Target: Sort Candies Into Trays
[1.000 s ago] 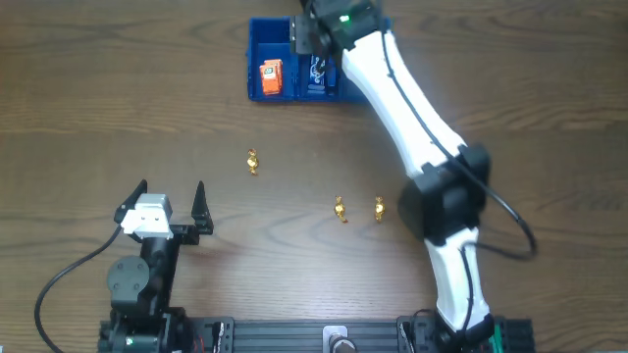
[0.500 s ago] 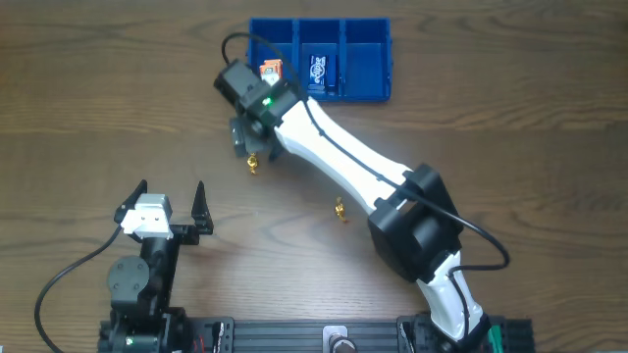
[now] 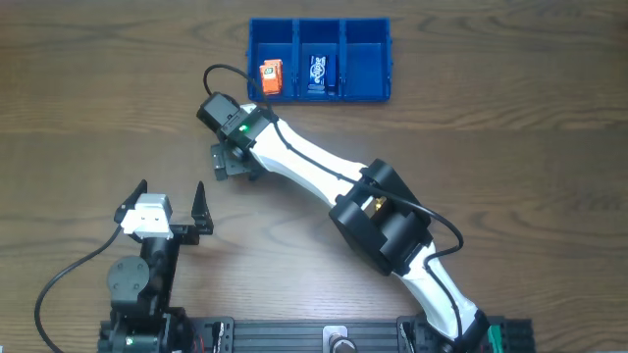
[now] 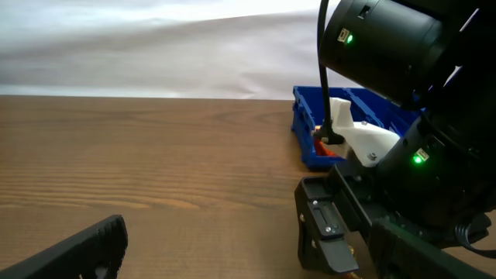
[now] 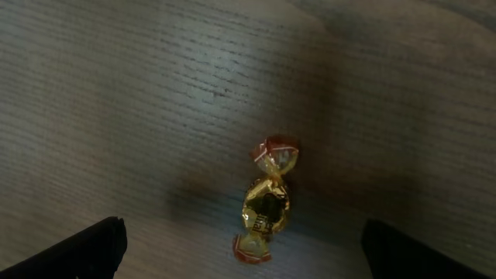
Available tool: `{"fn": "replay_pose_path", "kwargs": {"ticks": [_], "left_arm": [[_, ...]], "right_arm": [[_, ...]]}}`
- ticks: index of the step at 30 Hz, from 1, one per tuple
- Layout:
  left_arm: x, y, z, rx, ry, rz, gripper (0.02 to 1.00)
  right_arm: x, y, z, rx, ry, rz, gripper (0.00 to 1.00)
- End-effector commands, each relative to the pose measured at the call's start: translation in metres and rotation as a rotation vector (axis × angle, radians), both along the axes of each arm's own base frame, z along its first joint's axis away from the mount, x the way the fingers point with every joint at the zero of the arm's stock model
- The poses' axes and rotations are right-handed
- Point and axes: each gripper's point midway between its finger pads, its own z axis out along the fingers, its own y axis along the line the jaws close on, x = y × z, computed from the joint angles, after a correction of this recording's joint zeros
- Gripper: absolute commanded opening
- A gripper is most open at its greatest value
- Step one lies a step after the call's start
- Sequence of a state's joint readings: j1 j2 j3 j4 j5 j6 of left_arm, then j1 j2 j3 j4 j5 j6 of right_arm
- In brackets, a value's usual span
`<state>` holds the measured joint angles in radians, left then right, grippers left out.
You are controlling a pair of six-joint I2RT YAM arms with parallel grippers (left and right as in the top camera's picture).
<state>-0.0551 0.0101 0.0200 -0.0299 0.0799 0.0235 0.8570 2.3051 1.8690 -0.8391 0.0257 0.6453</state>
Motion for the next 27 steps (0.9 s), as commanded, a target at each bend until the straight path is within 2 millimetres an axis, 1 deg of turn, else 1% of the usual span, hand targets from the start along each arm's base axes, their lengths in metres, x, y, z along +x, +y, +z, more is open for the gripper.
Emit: {"fn": "replay_pose_path", "kwargs": {"ticks": [1,3,7,8,10,13,18,21,27], "left_arm": [[-0.0012,-0.0019,-0.0157,0.004,0.049,-0.013,0.998],[-0.0012,-0.0019,-0.0157,0.004,0.049,-0.013,0.998],[-0.0012,-0.0019,-0.0158,0.004,0.049,-0.013,1.0],[-0.0012,-0.0019,-0.0157,0.004,0.049,-0.013,0.998],[-0.0012,-0.0019,-0.0157,0.004,0.049,-0.013,0.998],[-0.0012,-0.0019,-0.0157,0.004,0.049,-0.013,0.998],[-0.0012,-0.0019,-0.0158,0.004,0.049,-0.013,0.998],[-0.0012,-0.0019,-0.0157,0.004,0.049,-0.013,0.998],[-0.0012,-0.0019,-0.0158,0.004,0.049,-0.013,0.998]], "right_arm": [[0.007,-0.0005,-0.0195,-0.031,0.0,-0.047,0.996],[0.0099,-0.0044,-0.023,-0.047,-0.007,-0.077,0.978],[0.0125,-0.0055,-0.0225,-0.053,-0.02,-0.085,0.934],[0.0124,-0.0057,-0.0225,-0.054,-0.019,-0.085,0.901],[0.0124,-0.0057,-0.0225,-0.054,-0.019,-0.085,0.781],[0.0122,-0.0058,-0.0226,-0.054,-0.018,-0.084,0.63],[0.0115,-0.0063,-0.0232,-0.057,-0.016,-0.083,0.446],[0.0112,-0.0065,-0.0247,-0.06,-0.014,-0.083,0.347],[0.0112,-0.0066,-0.0249,-0.06,-0.013,-0.084,0.255]]}}
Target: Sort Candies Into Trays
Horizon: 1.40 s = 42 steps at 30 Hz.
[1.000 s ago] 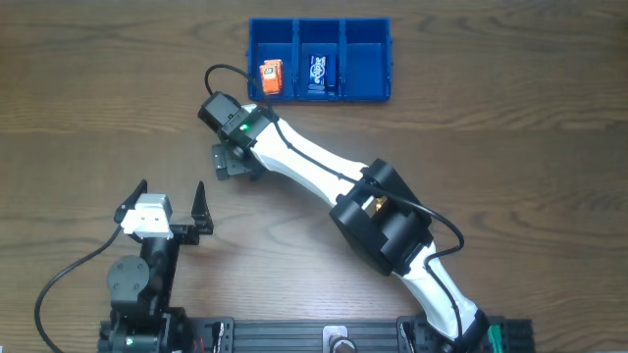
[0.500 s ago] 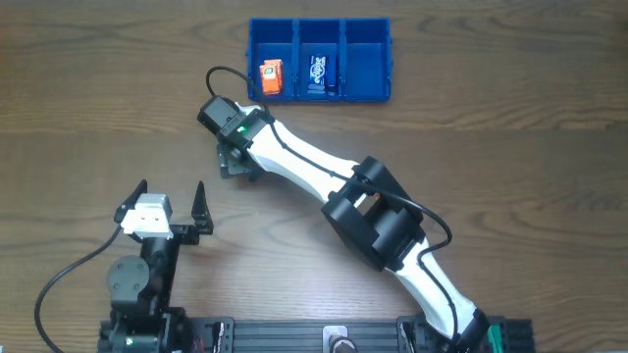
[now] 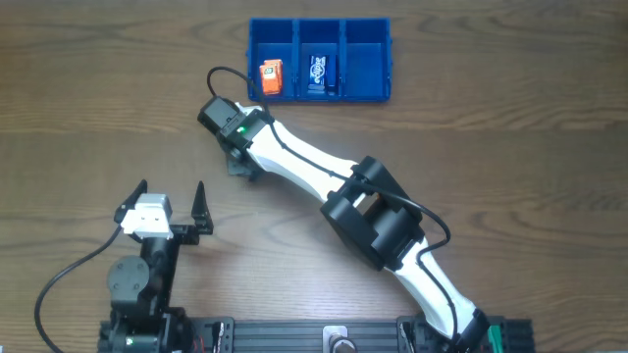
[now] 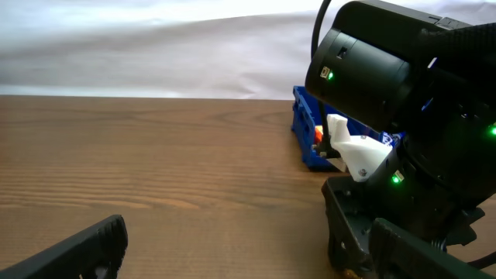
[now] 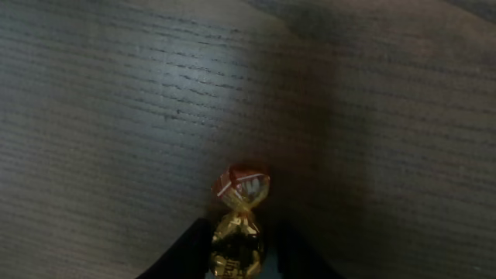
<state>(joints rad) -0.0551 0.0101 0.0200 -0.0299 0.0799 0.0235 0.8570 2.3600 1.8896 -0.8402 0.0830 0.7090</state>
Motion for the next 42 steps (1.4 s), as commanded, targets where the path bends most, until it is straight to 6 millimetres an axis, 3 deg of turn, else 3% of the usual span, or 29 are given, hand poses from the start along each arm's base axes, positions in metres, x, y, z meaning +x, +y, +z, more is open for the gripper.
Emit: {"fn": "replay_pose_path", "kwargs": {"ticks": [1,6,9,11,14,15,16,18,19,21,26,29,34,35,37,38,40,42], "left_arm": [[-0.001,-0.002,-0.016,0.003,0.049,-0.013,0.998],[-0.001,-0.002,-0.016,0.004,0.049,-0.013,0.998],[-0.001,-0.002,-0.016,0.004,0.049,-0.013,0.998],[-0.001,-0.002,-0.016,0.004,0.049,-0.013,0.998],[-0.001,-0.002,-0.016,0.004,0.049,-0.013,0.998],[-0.001,-0.002,-0.016,0.004,0.049,-0.013,0.998],[-0.001,-0.002,-0.016,0.004,0.049,-0.013,0.998],[-0.001,-0.002,-0.016,0.004,0.049,-0.013,0.998],[-0.001,-0.002,-0.016,0.004,0.049,-0.013,0.998],[-0.001,-0.002,-0.016,0.004,0.049,-0.013,0.998],[-0.001,-0.002,-0.016,0.004,0.049,-0.013,0.998],[-0.001,-0.002,-0.016,0.004,0.049,-0.013,0.998],[-0.001,-0.002,-0.016,0.004,0.049,-0.013,0.996],[-0.001,-0.002,-0.016,0.004,0.049,-0.013,0.998],[-0.001,-0.002,-0.016,0.004,0.049,-0.013,0.998],[-0.001,-0.002,-0.016,0.004,0.049,-0.013,0.996],[-0.001,-0.002,-0.016,0.004,0.049,-0.013,0.998],[-0.001,-0.002,-0.016,0.004,0.049,-0.013,0.998]], "right_arm": [[0.004,0.0,-0.004,-0.011,-0.006,-0.007,0.235],[0.01,-0.006,0.011,0.002,-0.02,-0.019,0.18],[0.023,-0.017,0.057,0.01,-0.106,-0.017,0.169],[0.033,-0.029,0.102,0.027,-0.186,-0.006,0.165],[0.059,-0.071,0.167,0.012,-0.337,-0.055,0.165],[0.078,-0.106,0.191,-0.012,-0.395,-0.115,0.165],[0.089,-0.127,0.198,-0.027,-0.412,-0.146,0.165],[0.109,-0.16,0.201,-0.046,-0.426,-0.196,0.165],[0.127,-0.185,0.195,-0.07,-0.43,-0.232,0.165],[0.151,-0.214,0.175,-0.106,-0.425,-0.262,0.172],[0.178,-0.244,0.132,-0.134,-0.386,-0.323,0.172],[0.182,-0.248,0.11,-0.125,-0.346,-0.326,0.174],[0.187,-0.245,0.108,-0.105,-0.357,-0.325,0.235],[0.187,-0.244,0.108,-0.102,-0.358,-0.324,0.294],[0.188,-0.244,0.109,-0.1,-0.362,-0.324,0.505],[0.189,-0.243,0.109,-0.099,-0.364,-0.324,0.529],[0.188,-0.243,0.123,-0.089,-0.386,-0.325,0.568],[0.178,-0.238,0.154,-0.056,-0.445,-0.318,0.568]]}}
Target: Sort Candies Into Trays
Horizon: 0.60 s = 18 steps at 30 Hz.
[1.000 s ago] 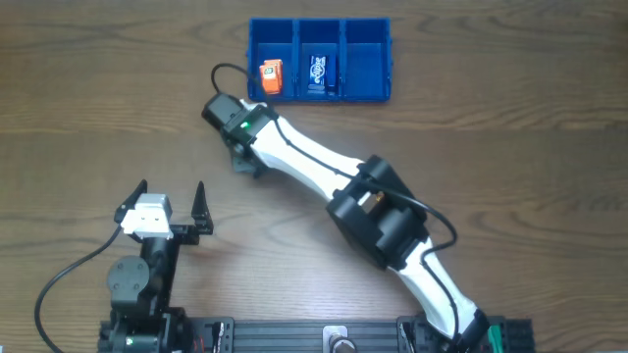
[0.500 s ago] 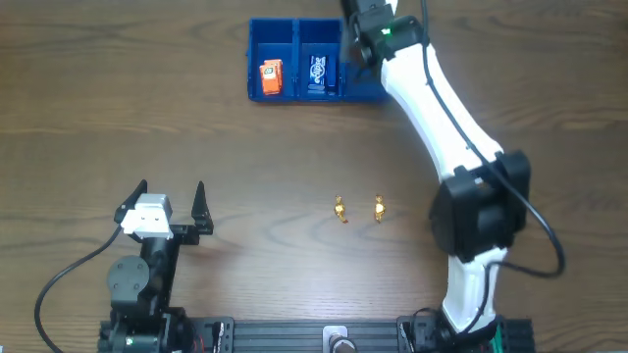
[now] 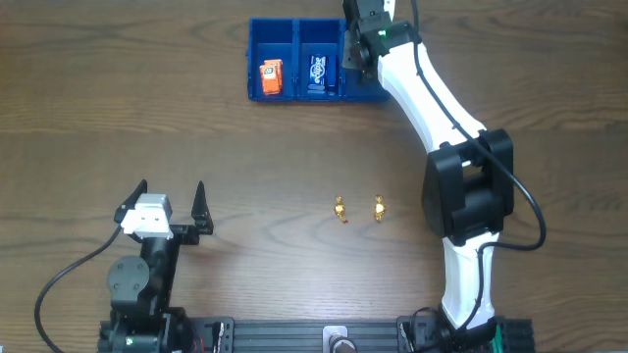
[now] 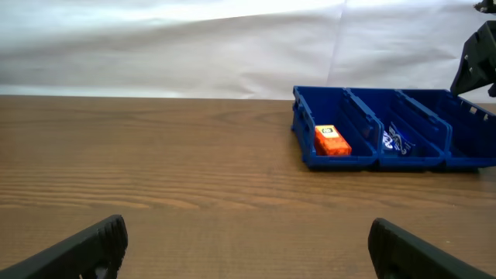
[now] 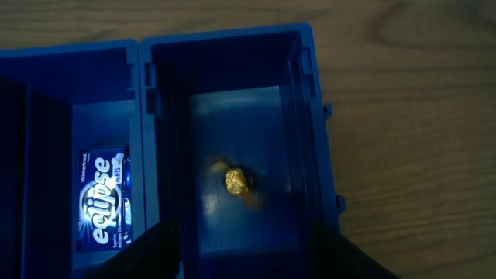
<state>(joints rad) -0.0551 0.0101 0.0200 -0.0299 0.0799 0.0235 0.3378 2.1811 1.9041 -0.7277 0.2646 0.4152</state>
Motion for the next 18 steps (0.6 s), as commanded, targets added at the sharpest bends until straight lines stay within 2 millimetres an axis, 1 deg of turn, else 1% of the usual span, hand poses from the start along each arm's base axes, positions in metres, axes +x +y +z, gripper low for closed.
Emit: {"fn": "replay_pose_path", "kwargs": {"ticks": [1,2,3,4,5,6,7,8,9,10,11,13,14,16,18], "left_arm": [[-0.001,-0.002,-0.016,0.004,0.049,-0.013,0.998],[-0.001,-0.002,-0.016,0.004,0.049,-0.013,0.998],[-0.001,-0.002,-0.016,0.004,0.049,-0.013,0.998],[-0.001,-0.002,-0.016,0.004,0.049,-0.013,0.998],[-0.001,-0.002,-0.016,0.004,0.049,-0.013,0.998],[-0.001,-0.002,-0.016,0.004,0.049,-0.013,0.998],[-0.001,-0.002,-0.016,0.004,0.049,-0.013,0.998],[-0.001,-0.002,-0.016,0.004,0.049,-0.013,0.998],[-0.001,-0.002,-0.016,0.004,0.049,-0.013,0.996],[-0.001,-0.002,-0.016,0.004,0.049,-0.013,0.998],[-0.001,-0.002,-0.016,0.004,0.049,-0.013,0.998],[-0.001,-0.002,-0.016,0.004,0.049,-0.013,0.998],[-0.001,-0.002,-0.016,0.004,0.049,-0.013,0.998],[-0.001,-0.002,-0.016,0.004,0.049,-0.013,1.0],[-0.001,-0.002,-0.016,0.004,0.049,-0.013,0.998]], "right_arm": [[-0.019,0.005,0.056,0.036,-0.109,0.021,0.577],[-0.035,0.007,0.071,0.048,-0.138,0.034,0.623],[-0.051,0.009,0.079,0.057,-0.151,0.047,0.663],[-0.066,0.011,0.082,0.061,-0.155,0.062,0.695],[-0.093,0.016,0.08,0.073,-0.138,0.073,0.73],[-0.12,0.022,0.072,0.089,-0.106,0.087,0.733],[-0.138,0.026,0.064,0.101,-0.073,0.099,0.733],[-0.161,0.033,0.049,0.119,-0.013,0.109,0.739],[-0.186,0.042,0.028,0.14,0.068,0.125,0.739],[-0.204,0.05,0.012,0.151,0.135,0.143,0.739],[-0.227,0.058,-0.011,0.163,0.221,0.165,0.737],[-0.253,0.066,-0.035,0.174,0.313,0.202,0.741],[-0.264,0.066,-0.046,0.177,0.356,0.193,0.739],[-0.279,0.064,-0.064,0.163,0.42,0.189,0.737],[-0.288,0.063,-0.078,0.146,0.467,0.184,0.737]]}}
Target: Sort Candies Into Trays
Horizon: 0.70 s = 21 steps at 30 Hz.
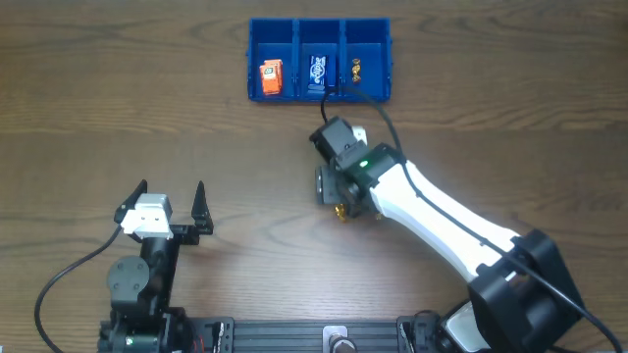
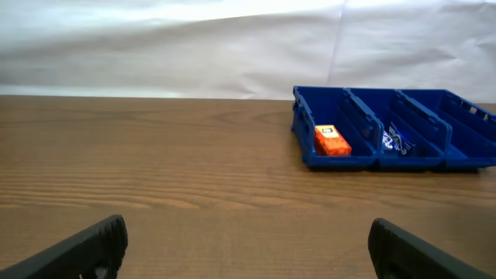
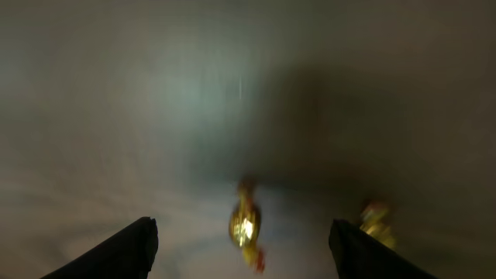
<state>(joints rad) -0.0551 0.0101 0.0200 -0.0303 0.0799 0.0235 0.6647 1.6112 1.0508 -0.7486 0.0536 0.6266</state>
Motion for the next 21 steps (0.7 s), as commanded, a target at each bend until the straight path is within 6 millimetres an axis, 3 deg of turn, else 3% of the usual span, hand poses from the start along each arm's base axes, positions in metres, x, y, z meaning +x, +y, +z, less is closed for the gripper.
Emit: {"fn": "replay_pose_path", "kwargs": {"ticks": [1,8,18,21], "left_arm": [[-0.001,-0.002,-0.016,0.004,0.049,-0.013,0.998],[-0.001,-0.002,-0.016,0.004,0.048,-0.013,0.998],[-0.001,-0.002,-0.016,0.004,0.049,-0.013,0.998],[-0.001,-0.002,-0.016,0.004,0.048,-0.013,0.998]], "right_arm": [[-0.022,0.004,-0.027,0.004,0.119,-0.03,0.733],[-0.024,0.003,-0.058,-0.042,0.179,-0.049,0.706],[-0.021,0.002,-0.067,-0.058,0.177,-0.053,0.621],[-0.02,0.001,-0.067,-0.063,0.173,-0.054,0.476]]}}
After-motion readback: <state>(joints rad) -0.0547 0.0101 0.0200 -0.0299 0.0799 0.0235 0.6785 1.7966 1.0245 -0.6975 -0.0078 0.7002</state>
